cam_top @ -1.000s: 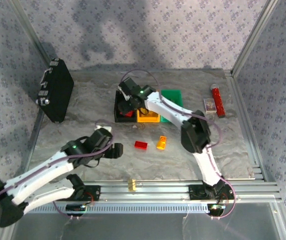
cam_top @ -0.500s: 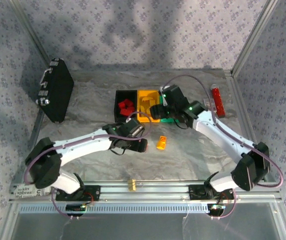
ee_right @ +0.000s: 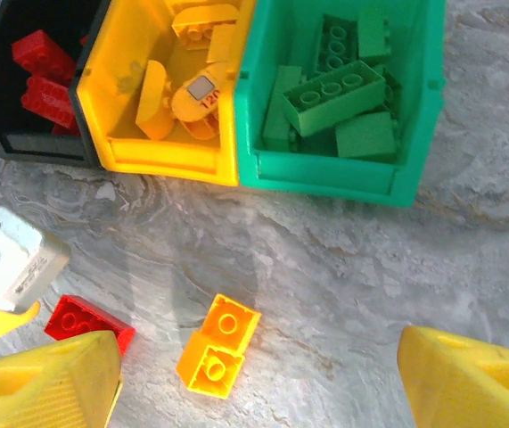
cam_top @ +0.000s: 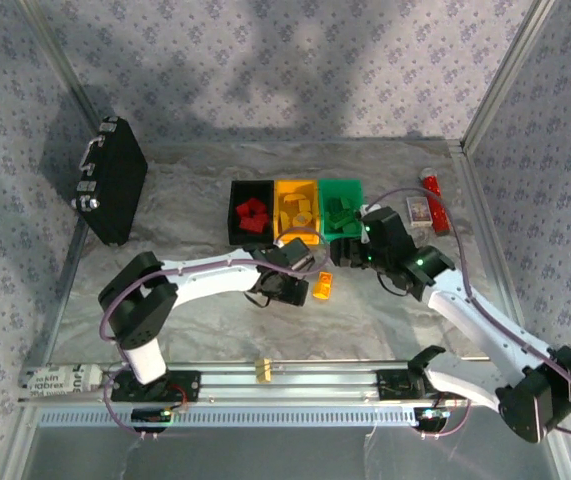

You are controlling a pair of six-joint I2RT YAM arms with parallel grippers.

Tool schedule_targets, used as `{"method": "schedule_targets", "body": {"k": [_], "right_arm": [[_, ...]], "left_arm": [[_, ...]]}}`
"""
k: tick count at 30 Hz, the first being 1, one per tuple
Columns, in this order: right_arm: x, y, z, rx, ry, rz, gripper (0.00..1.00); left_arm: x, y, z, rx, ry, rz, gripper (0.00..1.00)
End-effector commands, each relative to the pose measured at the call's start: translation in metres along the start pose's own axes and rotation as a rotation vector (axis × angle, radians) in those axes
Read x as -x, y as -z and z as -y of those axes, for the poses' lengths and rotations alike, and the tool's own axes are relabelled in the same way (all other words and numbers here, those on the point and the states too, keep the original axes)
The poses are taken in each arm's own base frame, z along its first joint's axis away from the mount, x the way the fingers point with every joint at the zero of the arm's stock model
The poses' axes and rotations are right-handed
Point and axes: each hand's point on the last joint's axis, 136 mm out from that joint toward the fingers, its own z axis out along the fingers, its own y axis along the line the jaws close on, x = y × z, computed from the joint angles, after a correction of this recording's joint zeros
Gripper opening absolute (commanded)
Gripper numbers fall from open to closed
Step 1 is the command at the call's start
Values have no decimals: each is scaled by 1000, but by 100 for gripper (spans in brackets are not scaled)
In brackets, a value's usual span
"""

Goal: Sort the legos into containers by color
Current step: Pick up the lego from the middle-left of the table.

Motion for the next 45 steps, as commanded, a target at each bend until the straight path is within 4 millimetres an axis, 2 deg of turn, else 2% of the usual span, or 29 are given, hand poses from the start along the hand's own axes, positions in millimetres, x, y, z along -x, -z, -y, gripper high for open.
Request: {"method": "schedule_targets", "body": {"k": [1, 13, 21, 25, 28, 30, 33, 37, 45], "right_arm": [[-9, 5, 5, 2, -42, 2, 83], [-18, 13, 9, 18, -70, 14, 83], [-25, 9, 10, 21, -79, 5, 83], [-28, 10, 12, 16, -88, 3, 83], [-31, 9, 13, 18, -95, 5, 83], [-32, 8, 13, 19, -98, 2, 83], [-33, 8, 13, 17, -99, -4, 83], [-36, 7, 15, 9, -105, -8, 83], [-47, 2, 20, -5, -118, -33, 82]], "left_arm": [[0, -4, -2, 51, -14, -23, 90], [-7, -20, -8, 111, -25, -66, 86], [-7, -27, -10, 138, -41, -81, 81], [-8, -29, -10, 141, -46, -93, 73], [-9, -28, -10, 136, -48, -98, 62], [-7, -24, -9, 132, -48, -89, 54], [-4, -17, -10, 128, -51, -75, 48], [3, -2, -12, 114, -44, -42, 45], [29, 41, -26, 53, 2, 58, 45]]}}
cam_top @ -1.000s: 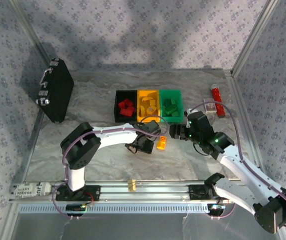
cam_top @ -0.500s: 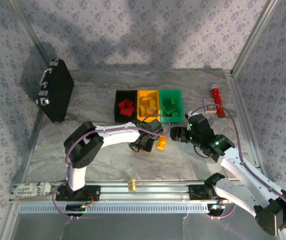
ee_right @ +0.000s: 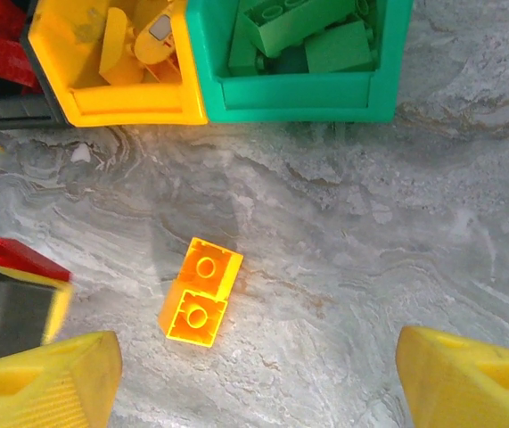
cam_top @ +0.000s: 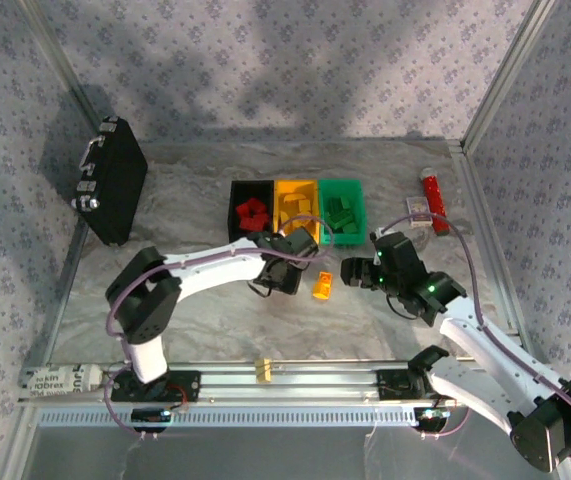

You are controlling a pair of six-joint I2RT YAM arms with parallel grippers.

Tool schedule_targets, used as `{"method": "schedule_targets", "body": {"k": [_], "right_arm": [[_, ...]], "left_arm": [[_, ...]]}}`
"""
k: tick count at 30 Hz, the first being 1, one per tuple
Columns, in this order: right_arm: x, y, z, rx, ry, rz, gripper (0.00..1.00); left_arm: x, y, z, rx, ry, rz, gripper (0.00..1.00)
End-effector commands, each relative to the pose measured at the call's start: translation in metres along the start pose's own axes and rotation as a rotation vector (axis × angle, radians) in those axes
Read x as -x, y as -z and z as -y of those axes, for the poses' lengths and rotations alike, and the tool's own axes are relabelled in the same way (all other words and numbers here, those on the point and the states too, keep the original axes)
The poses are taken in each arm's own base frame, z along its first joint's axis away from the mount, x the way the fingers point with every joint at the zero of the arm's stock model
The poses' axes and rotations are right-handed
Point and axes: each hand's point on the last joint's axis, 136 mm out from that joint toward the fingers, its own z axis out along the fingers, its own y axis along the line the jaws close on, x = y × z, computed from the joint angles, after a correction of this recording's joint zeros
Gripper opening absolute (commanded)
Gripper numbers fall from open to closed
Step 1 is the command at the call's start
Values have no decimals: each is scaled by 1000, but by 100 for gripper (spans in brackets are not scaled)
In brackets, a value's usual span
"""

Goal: Sort the legos into containers by color
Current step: Pick up the lego from the middle-left of the table, then place the lego in the container.

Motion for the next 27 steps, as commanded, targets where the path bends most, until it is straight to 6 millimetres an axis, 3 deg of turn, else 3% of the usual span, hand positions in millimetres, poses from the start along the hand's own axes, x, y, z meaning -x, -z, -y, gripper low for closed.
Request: {"method": "schedule_targets", "body": {"k": [1, 10, 17, 22, 27], "right_arm": [[-4, 0, 4, -9, -29, -5, 82], [-18, -6, 8, -9, -52, -36, 82], [-24, -6, 11, -18, -57, -47, 82], [-24, -5, 10, -17, -57, -48, 82], [-24, -3, 10, -16, -59, -45, 82]], "left_arm": [[13, 27, -18, -5, 14, 52, 45], [54, 58, -73, -27, 113, 145, 45], [91, 68, -110, -39, 184, 206, 45], [119, 67, -122, -31, 192, 228, 45], [145, 55, -122, -53, 197, 220, 45]]}}
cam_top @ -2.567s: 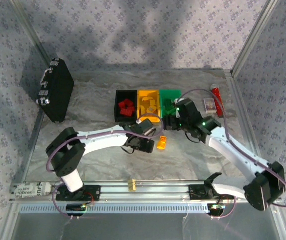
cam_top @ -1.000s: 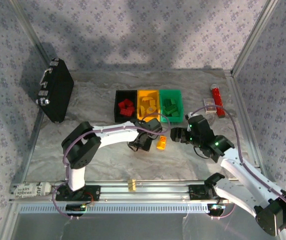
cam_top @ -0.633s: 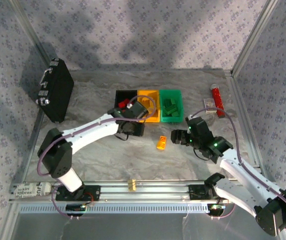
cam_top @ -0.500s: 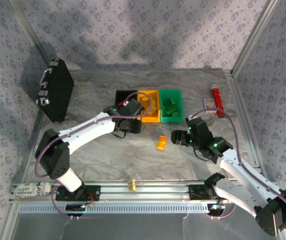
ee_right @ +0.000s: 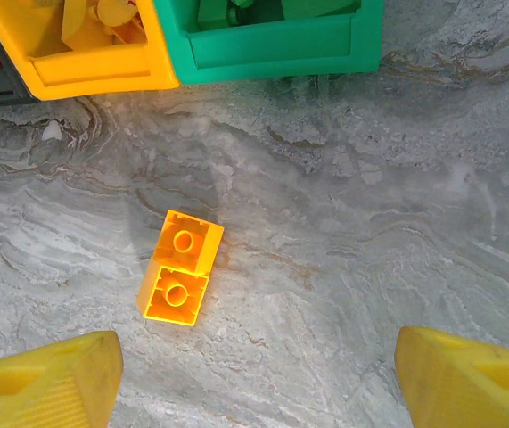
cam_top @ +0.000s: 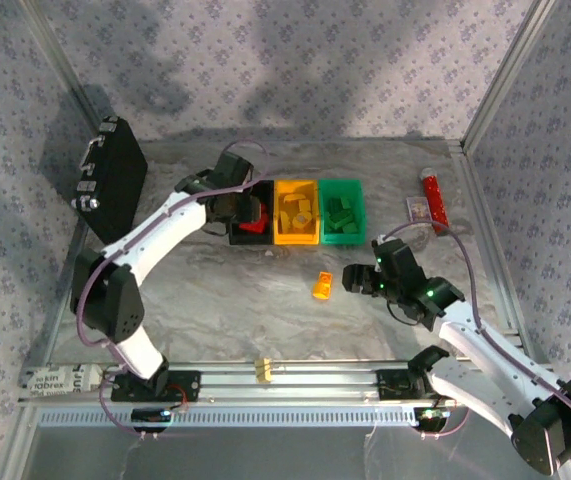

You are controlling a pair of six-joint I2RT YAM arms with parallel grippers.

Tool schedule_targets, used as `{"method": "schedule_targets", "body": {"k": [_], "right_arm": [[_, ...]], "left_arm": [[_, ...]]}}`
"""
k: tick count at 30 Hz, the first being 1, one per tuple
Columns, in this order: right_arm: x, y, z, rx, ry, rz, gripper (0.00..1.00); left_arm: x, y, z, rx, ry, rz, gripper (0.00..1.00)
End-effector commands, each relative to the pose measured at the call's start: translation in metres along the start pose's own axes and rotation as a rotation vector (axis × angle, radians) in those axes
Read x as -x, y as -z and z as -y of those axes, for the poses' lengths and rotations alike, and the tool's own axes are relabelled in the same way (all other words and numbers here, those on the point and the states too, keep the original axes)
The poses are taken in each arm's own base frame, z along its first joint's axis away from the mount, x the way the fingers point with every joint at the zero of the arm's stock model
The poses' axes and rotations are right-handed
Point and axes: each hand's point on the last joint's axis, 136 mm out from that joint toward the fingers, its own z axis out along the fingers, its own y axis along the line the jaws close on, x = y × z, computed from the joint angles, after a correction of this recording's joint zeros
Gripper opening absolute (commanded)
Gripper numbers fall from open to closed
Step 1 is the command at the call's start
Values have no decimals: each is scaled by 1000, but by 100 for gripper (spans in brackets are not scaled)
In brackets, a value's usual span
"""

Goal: Sort the legos into containers by color
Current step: Place the lego in the container.

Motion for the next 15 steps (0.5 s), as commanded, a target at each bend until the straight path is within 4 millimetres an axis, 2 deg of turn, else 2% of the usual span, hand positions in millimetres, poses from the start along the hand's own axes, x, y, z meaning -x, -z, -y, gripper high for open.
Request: {"method": "schedule_targets", "body": {"k": [1, 7, 12, 15], "right_arm": [[-5, 4, 1, -1, -17, -10, 82], [-7, 10, 5, -7, -20, 0, 82], [-10, 14, 6, -4, -23, -1, 82], [-8, 17, 6, 2, -27, 14, 82]], "left_arm": [[13, -12, 7, -24, -26, -16, 45], [37, -32, 18, -47, -29, -13, 45], [49, -49, 21, -30, -34, -39, 47], [50, -57, 21, -17, -39, -68, 54]]}}
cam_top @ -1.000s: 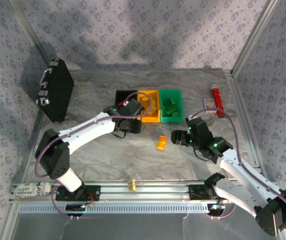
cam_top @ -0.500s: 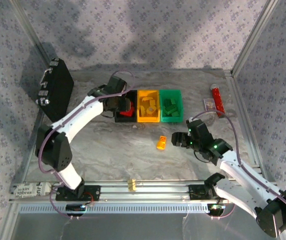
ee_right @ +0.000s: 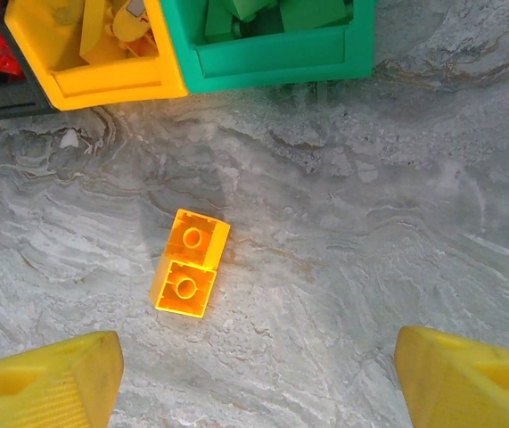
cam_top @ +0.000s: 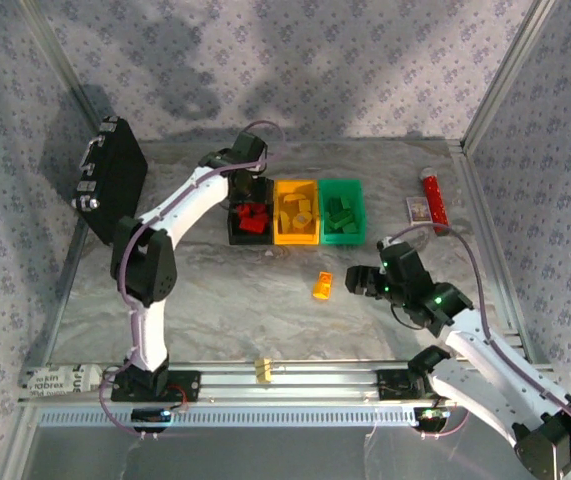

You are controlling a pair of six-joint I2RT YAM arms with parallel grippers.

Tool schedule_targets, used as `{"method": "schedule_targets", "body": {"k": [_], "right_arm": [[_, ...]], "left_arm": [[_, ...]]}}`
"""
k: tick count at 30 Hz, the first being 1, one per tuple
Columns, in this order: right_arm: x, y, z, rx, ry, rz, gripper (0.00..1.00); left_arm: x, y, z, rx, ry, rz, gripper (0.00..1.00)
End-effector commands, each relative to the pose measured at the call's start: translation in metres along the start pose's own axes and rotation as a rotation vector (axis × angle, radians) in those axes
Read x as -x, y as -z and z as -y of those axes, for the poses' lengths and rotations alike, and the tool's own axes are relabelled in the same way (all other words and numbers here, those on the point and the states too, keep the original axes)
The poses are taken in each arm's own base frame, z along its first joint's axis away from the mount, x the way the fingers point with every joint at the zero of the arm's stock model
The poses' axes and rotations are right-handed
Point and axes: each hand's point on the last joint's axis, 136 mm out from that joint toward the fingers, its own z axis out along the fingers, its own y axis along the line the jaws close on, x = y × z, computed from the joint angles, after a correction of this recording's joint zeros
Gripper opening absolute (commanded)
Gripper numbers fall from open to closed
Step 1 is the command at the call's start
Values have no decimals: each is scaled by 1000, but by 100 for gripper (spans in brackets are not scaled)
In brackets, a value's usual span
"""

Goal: Sort the legos into containers by color
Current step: Place the lego in the container, then pick up the lego from the center of the table.

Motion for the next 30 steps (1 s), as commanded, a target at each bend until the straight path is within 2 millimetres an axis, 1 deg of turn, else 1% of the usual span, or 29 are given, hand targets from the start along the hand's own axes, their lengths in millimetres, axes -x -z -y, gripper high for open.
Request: {"method": "schedule_targets", "body": {"k": [1, 3, 4, 7, 12, 14, 17, 21, 23, 25, 28, 30], "right_arm": [[-13, 3, 9, -27, -11, -29, 82], [-14, 5, 10, -29, -10, -30, 82], [-15, 5, 11, -33, -11, -30, 82], [-16, 6, 11, -31, -12, -28, 82], [-15, 5, 10, -23, -17, -28, 82], [-15, 5, 9, -22, -19, -28, 82], [-17, 2, 8, -19, -20, -40, 82], [-20, -4, 7, -24, -24, -71, 82], [-21, -7, 5, -26, -26, -85, 82], [-21, -10, 5, -38, -33, -98, 81], [-21, -16, 4, -61, -41, -127, 80], [-19, -22, 0, -65, -32, -145, 79]], "left_arm": [[1, -1, -3, 12, -16, -45, 60], [0, 2, -3, 14, -15, -51, 74], [1, 4, -3, 16, -12, -40, 77], [6, 17, -5, 15, -3, 2, 83], [11, 48, 1, -17, -7, 57, 84], [9, 63, 8, -35, -24, 85, 84], [2, 86, 19, -51, -63, 124, 84], [-17, 111, 32, -63, -113, 153, 84], [-32, 118, 37, -63, -136, 161, 84], [-50, 122, 39, -67, -142, 162, 84], [-83, 124, 41, -80, -135, 159, 84], [-109, 122, 39, -89, -120, 147, 84]]}}
